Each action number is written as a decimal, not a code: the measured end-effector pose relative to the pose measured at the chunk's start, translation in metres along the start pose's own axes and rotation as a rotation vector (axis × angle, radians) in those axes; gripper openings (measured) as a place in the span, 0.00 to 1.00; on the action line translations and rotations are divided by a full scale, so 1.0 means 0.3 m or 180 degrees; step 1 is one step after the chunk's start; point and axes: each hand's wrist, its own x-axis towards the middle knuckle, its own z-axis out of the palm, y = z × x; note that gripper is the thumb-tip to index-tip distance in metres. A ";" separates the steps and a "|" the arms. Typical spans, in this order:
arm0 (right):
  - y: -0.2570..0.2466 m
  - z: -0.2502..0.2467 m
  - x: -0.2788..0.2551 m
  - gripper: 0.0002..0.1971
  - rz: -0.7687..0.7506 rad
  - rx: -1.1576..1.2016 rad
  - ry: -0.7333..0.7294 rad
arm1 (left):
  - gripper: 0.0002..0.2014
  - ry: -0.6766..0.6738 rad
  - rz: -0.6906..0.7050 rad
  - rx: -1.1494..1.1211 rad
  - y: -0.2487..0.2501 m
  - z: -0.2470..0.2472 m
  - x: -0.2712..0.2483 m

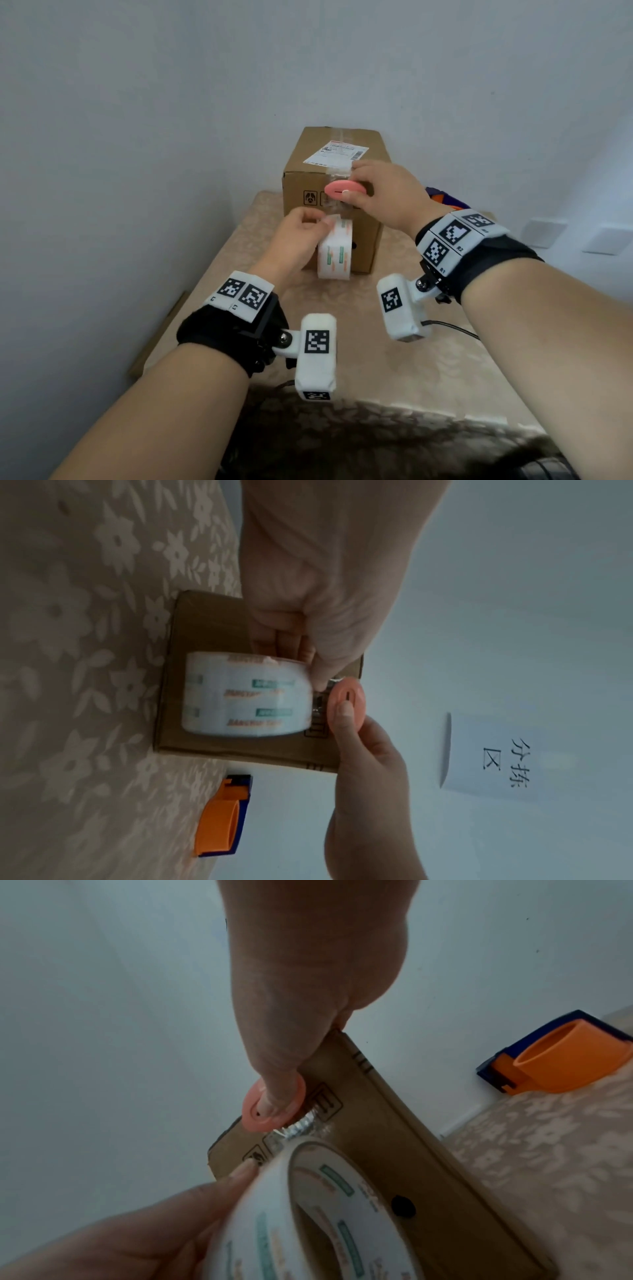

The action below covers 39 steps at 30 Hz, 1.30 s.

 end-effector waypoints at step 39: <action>-0.070 -0.030 -0.090 0.12 -0.0270 -0.0715 0.0035 | 0.06 0.0061 -0.0380 -0.0488 -0.035 0.021 -0.041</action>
